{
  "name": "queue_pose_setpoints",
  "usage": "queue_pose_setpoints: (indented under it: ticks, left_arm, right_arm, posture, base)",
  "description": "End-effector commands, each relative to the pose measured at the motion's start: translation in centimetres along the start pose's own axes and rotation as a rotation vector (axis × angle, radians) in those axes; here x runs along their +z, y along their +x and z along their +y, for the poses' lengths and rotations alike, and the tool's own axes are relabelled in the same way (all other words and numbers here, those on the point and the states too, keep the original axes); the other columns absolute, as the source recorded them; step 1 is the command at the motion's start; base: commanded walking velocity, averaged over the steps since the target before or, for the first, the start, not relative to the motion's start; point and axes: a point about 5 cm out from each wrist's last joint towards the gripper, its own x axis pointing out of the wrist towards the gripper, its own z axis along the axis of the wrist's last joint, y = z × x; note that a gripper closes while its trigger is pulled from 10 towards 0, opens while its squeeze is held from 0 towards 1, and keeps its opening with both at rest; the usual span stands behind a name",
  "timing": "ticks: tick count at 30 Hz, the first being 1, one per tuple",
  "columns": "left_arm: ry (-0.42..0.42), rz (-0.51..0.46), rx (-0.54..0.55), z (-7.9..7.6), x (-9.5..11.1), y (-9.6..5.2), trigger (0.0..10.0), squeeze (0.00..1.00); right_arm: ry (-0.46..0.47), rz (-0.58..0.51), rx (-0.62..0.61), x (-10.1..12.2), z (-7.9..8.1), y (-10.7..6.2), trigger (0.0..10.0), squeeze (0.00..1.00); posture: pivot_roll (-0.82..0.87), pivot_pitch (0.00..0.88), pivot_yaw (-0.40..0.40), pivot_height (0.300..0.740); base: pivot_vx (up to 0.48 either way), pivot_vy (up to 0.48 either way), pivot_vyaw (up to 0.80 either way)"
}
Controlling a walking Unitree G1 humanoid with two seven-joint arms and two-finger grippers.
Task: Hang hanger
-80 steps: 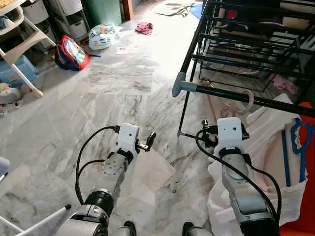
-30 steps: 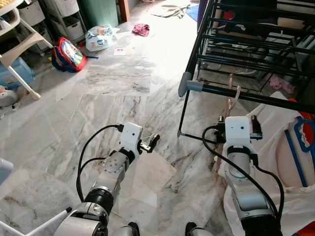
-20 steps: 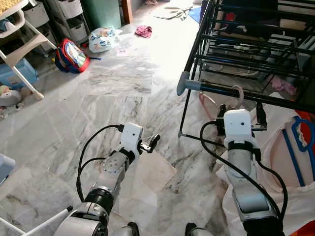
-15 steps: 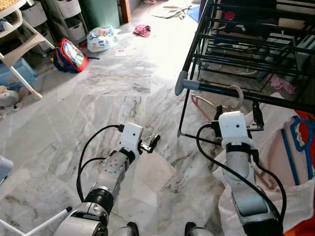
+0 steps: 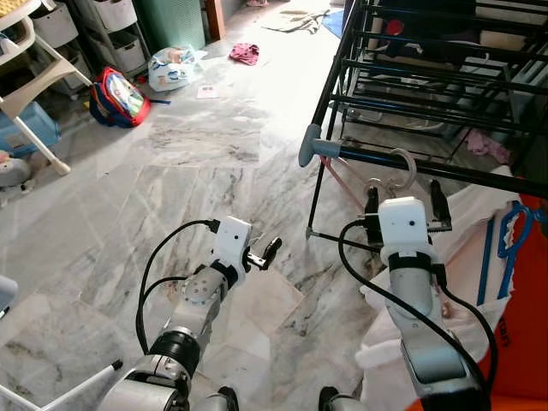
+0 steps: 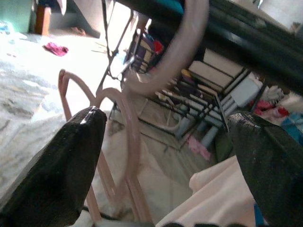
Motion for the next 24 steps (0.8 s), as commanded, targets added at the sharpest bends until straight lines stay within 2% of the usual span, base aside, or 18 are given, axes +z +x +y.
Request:
queue_pose_setpoints:
  ticks: [1,3,14,24]
  left_arm:
    - [0.009,0.022,-0.007,-0.1,-0.6,-0.3,10.0,0.00]
    - [0.007,0.026,-0.013,-0.3,-0.6,-0.2,10.0,0.00]
    - [0.001,0.026,-0.026,-0.8,-0.3,0.2,10.0,0.00]
    - [0.002,0.031,-0.030,-0.9,-0.5,0.1,10.0,0.00]
  right_arm:
    - [0.018,-0.012,-0.014,0.5,-0.5,-0.2,10.0,0.91]
    - [0.015,-0.006,-0.014,0.4,-0.7,-0.7,10.0,0.92]
    - [0.007,-0.020,-0.002,0.7,-1.2,-1.3,10.0,0.91]
    - [0.002,-0.033,0.035,1.1,-0.8,-1.8,10.0,0.92]
  posture:
    - [-0.08,0.170,0.073,0.740]
    - [-0.09,0.172,0.075,0.740]
    - [-0.11,0.174,0.073,0.740]
    - [-0.11,0.180,0.069,0.740]
  base:
    - [0.000,0.000,0.00]
    - [0.000,0.000,0.00]
    - [-0.285,0.000,0.00]
    - [-0.301,0.000,0.00]
